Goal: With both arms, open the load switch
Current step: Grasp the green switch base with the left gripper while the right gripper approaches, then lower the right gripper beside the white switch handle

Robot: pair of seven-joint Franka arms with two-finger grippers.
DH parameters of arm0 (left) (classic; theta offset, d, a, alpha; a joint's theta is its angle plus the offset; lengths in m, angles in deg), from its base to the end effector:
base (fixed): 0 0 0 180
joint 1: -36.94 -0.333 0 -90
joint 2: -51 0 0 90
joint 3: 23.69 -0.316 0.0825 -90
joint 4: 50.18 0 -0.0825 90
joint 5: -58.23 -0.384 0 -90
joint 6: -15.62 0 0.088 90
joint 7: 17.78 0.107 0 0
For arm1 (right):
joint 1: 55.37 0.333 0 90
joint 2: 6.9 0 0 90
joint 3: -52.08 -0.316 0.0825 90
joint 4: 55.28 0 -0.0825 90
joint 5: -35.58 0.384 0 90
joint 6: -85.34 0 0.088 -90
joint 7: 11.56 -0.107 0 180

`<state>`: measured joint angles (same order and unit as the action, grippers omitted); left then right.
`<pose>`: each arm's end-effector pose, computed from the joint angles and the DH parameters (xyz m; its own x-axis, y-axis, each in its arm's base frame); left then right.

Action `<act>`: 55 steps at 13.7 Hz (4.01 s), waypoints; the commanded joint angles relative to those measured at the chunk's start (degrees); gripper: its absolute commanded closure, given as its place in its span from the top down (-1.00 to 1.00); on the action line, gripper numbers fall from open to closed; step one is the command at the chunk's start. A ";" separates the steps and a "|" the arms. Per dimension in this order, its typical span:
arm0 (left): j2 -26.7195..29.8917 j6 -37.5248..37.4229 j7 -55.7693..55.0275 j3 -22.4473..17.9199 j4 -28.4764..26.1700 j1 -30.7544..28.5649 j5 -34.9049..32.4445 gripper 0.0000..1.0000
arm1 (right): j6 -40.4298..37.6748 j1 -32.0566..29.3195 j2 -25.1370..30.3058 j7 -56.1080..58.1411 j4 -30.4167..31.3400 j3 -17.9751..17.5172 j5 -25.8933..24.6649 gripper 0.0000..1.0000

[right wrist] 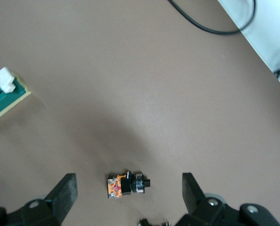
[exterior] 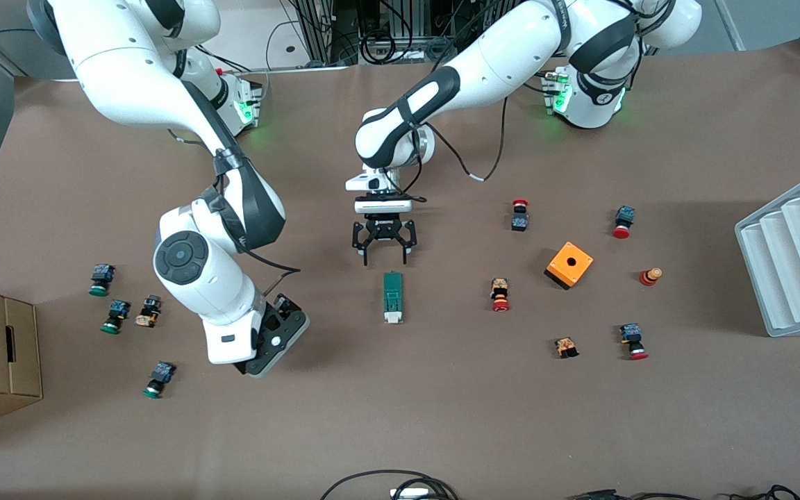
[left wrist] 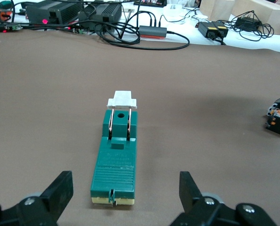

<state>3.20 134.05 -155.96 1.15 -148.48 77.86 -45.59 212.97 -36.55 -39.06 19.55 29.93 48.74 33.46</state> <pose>0.3409 -0.5700 0.1374 0.5075 0.0843 0.8575 0.0437 -0.9964 0.0721 0.6724 0.2646 0.3642 0.5787 0.8012 0.1524 0.7985 -0.5946 0.0941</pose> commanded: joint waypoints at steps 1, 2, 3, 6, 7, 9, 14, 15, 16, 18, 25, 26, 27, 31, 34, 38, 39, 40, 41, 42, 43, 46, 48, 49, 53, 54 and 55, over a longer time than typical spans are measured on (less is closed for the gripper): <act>-4.48 -4.60 -6.81 -0.50 1.35 0.91 -7.41 0.98 | 0.78 2.87 -2.90 5.18 -3.56 1.14 0.71 0.99; -5.01 -5.05 -8.75 -0.50 1.36 0.91 -9.71 0.98 | 0.78 4.19 -3.43 5.62 -3.91 2.01 0.71 0.99; -5.28 -5.05 -8.77 -0.50 1.36 0.82 -10.17 0.97 | 0.95 5.50 -3.78 5.71 -4.26 3.24 0.80 0.99; -8.70 -6.45 -8.95 -2.94 4.25 2.04 -11.92 0.97 | 3.94 9.90 -4.92 5.54 -4.27 6.67 0.80 0.99; -9.58 -6.90 -9.12 -4.26 4.87 2.92 -13.41 0.97 | 4.46 11.22 -5.45 5.62 -4.27 7.81 0.89 0.99; -10.38 -6.90 -8.60 -5.07 5.49 3.46 -13.78 0.97 | 5.78 13.24 -6.33 5.62 -4.36 9.22 0.89 0.99; -11.08 -7.51 -6.32 -5.07 7.07 3.72 -13.69 0.75 | 8.51 15.18 -8.44 9.56 -4.62 9.32 0.80 0.99; -11.43 -8.04 -6.40 -5.07 7.16 3.99 -13.78 0.74 | 8.51 15.18 -8.53 10.28 -4.62 9.32 0.80 0.99; -11.52 -8.39 -6.49 -5.07 7.07 4.07 -13.78 0.73 | 8.43 15.27 -8.53 10.54 -4.62 9.32 0.89 0.99; -11.44 -8.66 -6.75 -5.07 7.16 3.99 -13.69 0.46 | 8.51 16.23 -8.79 10.64 -4.62 9.23 0.98 0.98; -11.35 -8.66 -6.93 -4.98 7.16 3.99 -13.69 0.08 | 8.60 18.26 -10.55 10.37 -4.71 9.32 1.33 0.98; -11.35 -8.66 -6.93 -4.98 7.16 3.99 -13.69 0.08 | 8.69 18.70 -10.99 10.28 -4.71 9.32 1.33 0.98; -11.35 -8.66 -7.02 -5.07 7.16 3.99 -13.60 0.09 | 9.12 19.14 -11.60 10.28 -5.14 9.32 1.33 0.98; -11.35 -8.75 -6.84 -5.07 6.98 4.07 -13.60 0.10 | 9.30 22.29 -13.54 7.75 -6.73 11.06 1.33 0.98; -11.35 -8.75 -6.75 -5.07 6.98 4.08 -13.60 0.10 | 9.57 26.34 -15.20 5.01 -7.95 15.20 1.42 0.98; -11.35 -8.75 -6.93 -5.07 6.81 4.08 -13.60 0.10 | 11.85 27.22 -17.14 3.34 -8.75 15.56 3.70 0.98; -11.35 -8.83 -7.02 -5.07 6.81 4.08 -13.60 0.10 | 12.37 27.31 -17.49 3.43 -8.75 15.56 3.70 0.98; -11.35 -8.83 -7.02 -5.07 6.72 4.08 -13.60 0.10 | 13.08 27.31 -17.76 3.86 -8.75 15.56 3.70 0.98; -11.35 -8.92 -6.93 -5.07 6.80 4.16 -13.60 0.10 | 13.34 27.31 -17.85 4.04 -8.75 15.56 3.61 0.98; -11.43 -9.36 -6.93 -5.07 6.72 4.42 -13.60 0.10 | 13.26 27.31 -17.85 4.74 -8.75 15.56 3.61 0.98; -11.44 -9.97 -6.93 -5.07 6.63 4.69 -13.51 0.10 | 13.35 27.31 -17.85 5.70 -8.75 15.56 3.61 0.98; -11.52 -11.21 -6.75 -5.07 6.54 4.95 -13.43 0.10 | 13.26 27.23 -18.02 6.33 -8.75 15.38 3.70 0.98; -11.52 -11.90 -6.84 -4.98 6.54 5.48 -13.07 0.10 | 13.26 27.31 -18.11 6.24 -8.66 15.29 3.79 0.97; -11.61 -12.95 -6.75 -4.98 6.54 5.57 -13.07 0.12 | 13.26 27.31 -18.55 6.15 -8.66 15.20 3.79 0.97; -11.79 -13.23 -6.75 -5.07 6.54 5.57 -13.07 0.12 | 13.08 27.49 -18.64 6.24 -8.57 14.94 3.79 0.96; -12.05 -13.40 -6.93 -5.07 6.54 5.57 -13.25 0.12 | 13.17 27.58 -18.73 6.24 -8.57 14.94 3.88 0.94; -12.14 -13.32 -6.93 -5.07 6.63 5.57 -13.34 0.12 | 13.17 27.58 -18.73 6.15 -8.57 14.94 3.79 0.93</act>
<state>-7.93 121.76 -162.88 -3.36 -142.88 82.51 -58.61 225.65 -9.37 -56.62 24.73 22.96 63.13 35.73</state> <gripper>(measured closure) 0.436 0.026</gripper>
